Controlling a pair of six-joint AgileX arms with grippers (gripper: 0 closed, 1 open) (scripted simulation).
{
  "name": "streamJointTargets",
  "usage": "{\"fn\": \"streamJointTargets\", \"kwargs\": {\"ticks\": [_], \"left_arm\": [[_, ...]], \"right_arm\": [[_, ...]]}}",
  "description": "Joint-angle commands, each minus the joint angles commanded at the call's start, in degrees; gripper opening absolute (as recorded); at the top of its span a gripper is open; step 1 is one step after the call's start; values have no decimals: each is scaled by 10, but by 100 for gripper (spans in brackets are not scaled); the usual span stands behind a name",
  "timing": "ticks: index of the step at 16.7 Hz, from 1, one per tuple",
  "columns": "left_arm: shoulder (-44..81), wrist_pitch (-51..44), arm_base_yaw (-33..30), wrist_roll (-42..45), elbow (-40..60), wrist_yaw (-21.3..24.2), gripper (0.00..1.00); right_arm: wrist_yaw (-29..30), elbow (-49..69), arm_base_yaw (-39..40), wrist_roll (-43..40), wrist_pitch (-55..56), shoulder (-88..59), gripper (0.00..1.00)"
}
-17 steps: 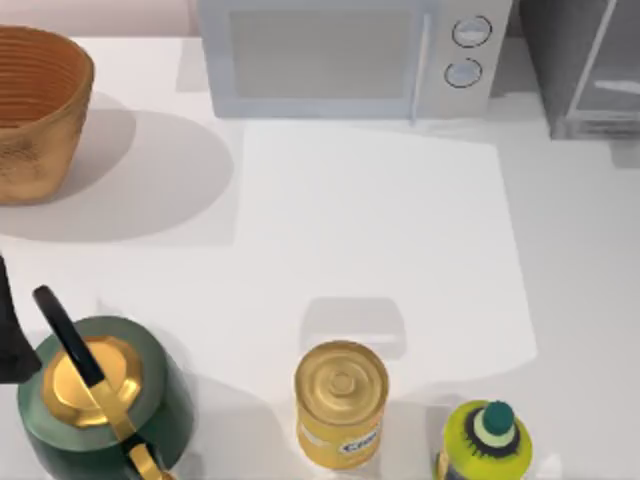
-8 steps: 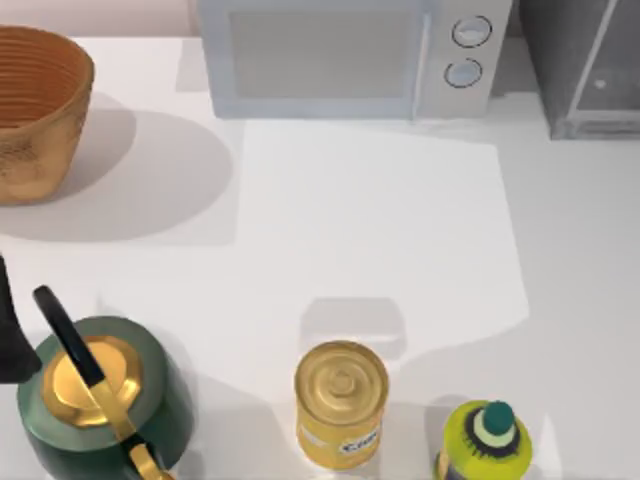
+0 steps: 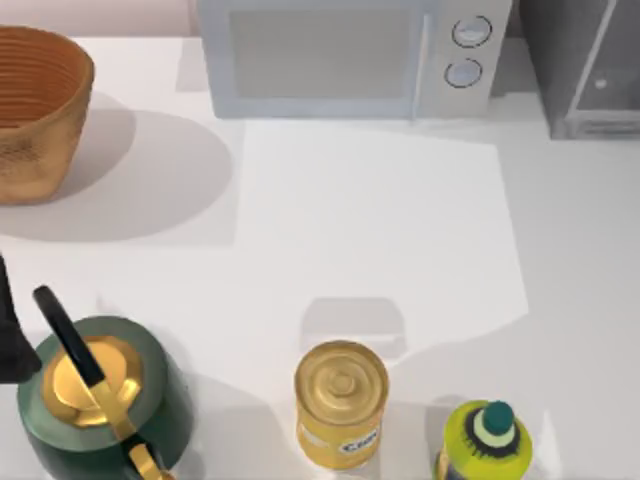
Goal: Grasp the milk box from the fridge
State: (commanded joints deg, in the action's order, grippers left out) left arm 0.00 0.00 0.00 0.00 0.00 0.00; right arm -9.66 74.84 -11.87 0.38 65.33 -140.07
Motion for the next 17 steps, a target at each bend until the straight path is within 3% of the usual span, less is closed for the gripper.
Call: {"fn": "streamJointTargets", "kwargs": {"ticks": [10,17], "left_arm": [[0,0,0,0,0,0,100],[0,0,0,0,0,0,100]], "right_arm": [[0,0,0,0,0,0,2],[0,0,0,0,0,0,0]]}}
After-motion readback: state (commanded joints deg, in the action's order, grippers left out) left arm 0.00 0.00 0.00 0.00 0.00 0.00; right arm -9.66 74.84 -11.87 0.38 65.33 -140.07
